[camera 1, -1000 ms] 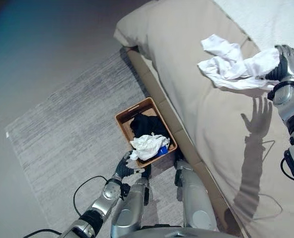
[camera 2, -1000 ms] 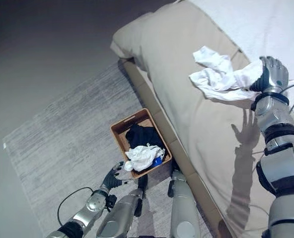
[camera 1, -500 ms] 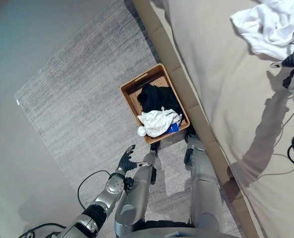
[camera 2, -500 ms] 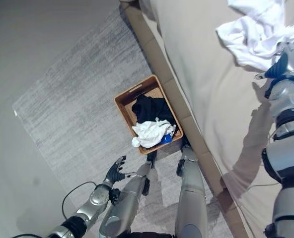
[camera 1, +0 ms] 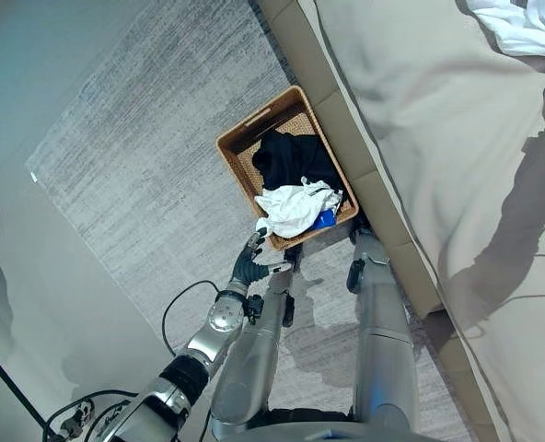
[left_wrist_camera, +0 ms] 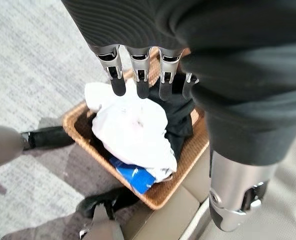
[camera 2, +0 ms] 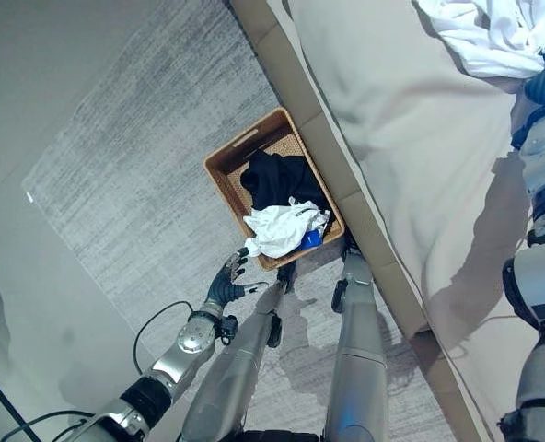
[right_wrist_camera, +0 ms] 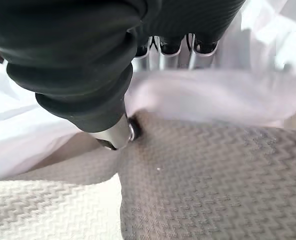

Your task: Pick up clothes into the bucket

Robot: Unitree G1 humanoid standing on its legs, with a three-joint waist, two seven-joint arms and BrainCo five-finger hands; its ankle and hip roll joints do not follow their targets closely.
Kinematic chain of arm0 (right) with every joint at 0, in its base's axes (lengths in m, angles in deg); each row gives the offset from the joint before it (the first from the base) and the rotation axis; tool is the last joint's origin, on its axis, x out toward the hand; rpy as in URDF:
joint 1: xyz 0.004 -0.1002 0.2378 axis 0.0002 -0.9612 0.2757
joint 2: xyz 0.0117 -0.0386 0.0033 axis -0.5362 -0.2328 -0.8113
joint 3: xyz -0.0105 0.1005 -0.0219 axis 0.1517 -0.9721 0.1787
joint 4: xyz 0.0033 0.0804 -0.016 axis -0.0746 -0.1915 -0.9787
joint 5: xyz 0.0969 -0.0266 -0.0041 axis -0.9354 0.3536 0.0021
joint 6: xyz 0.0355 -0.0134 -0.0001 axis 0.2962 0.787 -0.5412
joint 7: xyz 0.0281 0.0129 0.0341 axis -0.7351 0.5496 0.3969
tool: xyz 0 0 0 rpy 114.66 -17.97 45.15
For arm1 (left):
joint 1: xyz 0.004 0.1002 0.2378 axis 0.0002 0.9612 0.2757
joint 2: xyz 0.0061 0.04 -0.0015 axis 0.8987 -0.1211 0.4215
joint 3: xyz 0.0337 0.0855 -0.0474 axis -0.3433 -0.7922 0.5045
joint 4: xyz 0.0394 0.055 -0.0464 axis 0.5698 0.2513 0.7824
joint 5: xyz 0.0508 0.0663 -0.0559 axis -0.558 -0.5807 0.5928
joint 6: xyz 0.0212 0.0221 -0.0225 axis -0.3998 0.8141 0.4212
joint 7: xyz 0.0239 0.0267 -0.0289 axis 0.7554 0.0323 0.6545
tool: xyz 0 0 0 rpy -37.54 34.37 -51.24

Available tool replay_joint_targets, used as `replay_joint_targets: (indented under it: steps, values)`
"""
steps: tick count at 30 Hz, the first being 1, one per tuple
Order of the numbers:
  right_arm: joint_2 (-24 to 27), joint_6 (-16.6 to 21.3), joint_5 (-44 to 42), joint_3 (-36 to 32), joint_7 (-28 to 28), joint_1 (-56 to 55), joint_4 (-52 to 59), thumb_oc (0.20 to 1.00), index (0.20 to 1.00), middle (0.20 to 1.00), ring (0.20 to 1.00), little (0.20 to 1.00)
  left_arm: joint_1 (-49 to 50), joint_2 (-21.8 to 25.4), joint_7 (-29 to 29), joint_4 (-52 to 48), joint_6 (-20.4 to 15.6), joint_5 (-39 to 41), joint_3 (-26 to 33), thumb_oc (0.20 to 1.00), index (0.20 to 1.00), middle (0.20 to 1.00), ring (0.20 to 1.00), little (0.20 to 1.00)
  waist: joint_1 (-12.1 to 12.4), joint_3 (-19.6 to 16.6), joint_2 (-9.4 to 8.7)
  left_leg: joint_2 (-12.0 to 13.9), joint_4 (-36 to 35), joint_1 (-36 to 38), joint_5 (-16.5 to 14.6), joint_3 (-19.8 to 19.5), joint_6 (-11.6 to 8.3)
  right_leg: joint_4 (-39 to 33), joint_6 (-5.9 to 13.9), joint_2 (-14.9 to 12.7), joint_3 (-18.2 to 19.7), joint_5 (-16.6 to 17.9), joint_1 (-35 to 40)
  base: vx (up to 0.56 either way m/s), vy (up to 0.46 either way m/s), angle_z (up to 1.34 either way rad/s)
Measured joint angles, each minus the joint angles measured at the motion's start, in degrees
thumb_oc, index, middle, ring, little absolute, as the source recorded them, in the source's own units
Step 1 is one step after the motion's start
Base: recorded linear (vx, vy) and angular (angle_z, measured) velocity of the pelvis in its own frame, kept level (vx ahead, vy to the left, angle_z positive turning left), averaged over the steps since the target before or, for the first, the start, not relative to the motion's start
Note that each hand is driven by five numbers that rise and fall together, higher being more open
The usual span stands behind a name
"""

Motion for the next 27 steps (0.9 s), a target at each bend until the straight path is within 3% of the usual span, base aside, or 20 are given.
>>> replay_joint_targets:
  steps: [4, 9, 12, 18, 22, 23, 27]
  values:
    - [0.1, 0.0, -0.1, 0.2, 1.1, -0.7, 1.1, 0.2, 0.2, 0.2, 0.2, 0.2, 0.1, 0.1, 0.2, 0.4, -0.1, -0.1, -0.3, 1.0, 1.0, 1.0, 1.0, 1.0, -0.4, 0.0, -0.04, -0.2, 0.7, 2.4, -0.3, 0.1, 0.06, -0.2, 0.42, -0.2, 0.1, 0.3, 2.9, -0.08, 0.06, 0.02]
    - [0.1, 0.1, -1.3, 0.7, 1.6, -0.9, 3.9, 0.2, 0.2, 0.2, 0.2, 0.2, 0.2, 0.4, 0.5, 4.5, -0.1, -0.3, -0.2, 1.0, 1.0, 1.0, 1.0, 1.0, -2.0, 0.1, -1.13, -0.1, 1.9, 4.9, -0.5, 0.3, 0.25, -3.7, 4.29, 0.3, 0.3, 1.5, 7.7, -0.05, 0.052, -0.03]
    - [-0.2, 0.1, -3.0, 1.1, 1.2, -1.6, 5.4, 0.2, 0.2, 0.2, 0.2, 0.2, 0.5, 0.5, 0.5, 5.7, -0.1, -0.3, 0.5, 1.0, 1.0, 1.0, 1.0, 1.0, -2.3, 0.3, -2.07, 0.0, 3.3, 7.4, -1.7, 0.7, 1.03, -5.3, 4.91, 1.0, 0.6, 2.0, 11.4, -0.04, 0.07, -0.1]
    - [-0.1, 2.3, -9.7, 2.7, -3.1, -3.8, 9.2, 0.2, 0.2, 0.2, 0.2, 0.2, 2.8, 1.5, -0.9, 8.6, -0.1, -0.3, 3.1, 1.0, 1.0, 1.0, 1.0, 1.0, -3.2, 1.0, -6.27, 0.6, 5.3, 18.4, -4.7, 2.5, 2.63, -7.9, 4.54, 2.7, 2.2, 3.6, 23.6, -0.02, 0.061, -0.24]
    - [0.7, 2.3, -11.3, -1.5, -3.2, -4.4, 9.0, 0.2, 0.2, 0.2, 0.2, 0.2, 4.9, 4.1, -2.3, 9.0, -0.2, -0.5, 4.8, 1.0, 1.0, 1.0, 1.0, 1.0, -4.0, -0.5, -10.54, 0.9, 4.5, 22.6, -5.2, 3.7, 3.0, -10.9, 6.69, 2.7, 2.6, 2.4, 28.5, 0.01, 0.036, -0.14]
    - [0.7, 2.4, -11.4, -3.2, -3.2, -4.5, 9.0, 0.2, 0.2, 0.2, 0.2, 0.2, 5.1, 5.8, -2.6, 9.2, 0.0, -0.4, 4.9, 1.0, 1.0, 1.0, 1.0, 1.0, -4.8, -0.7, -12.37, 0.7, 4.7, 22.7, -5.1, 3.8, 3.18, -12.4, 7.0, 2.6, 2.8, 2.6, 29.4, 0.04, 0.054, 0.04]
    - [0.2, 2.7, -12.3, -6.3, -4.2, -6.5, 9.1, 0.2, 0.2, 0.2, 0.2, 0.2, 7.3, 6.7, -3.5, 8.5, -0.1, -0.4, 7.1, 1.0, 1.0, 1.0, 1.0, 1.0, -4.3, -1.7, -12.58, 0.1, 4.1, 25.4, -4.9, 3.7, 3.74, -15.8, 8.44, 1.9, 2.7, 3.0, 33.5, 0.02, 0.034, 0.04]
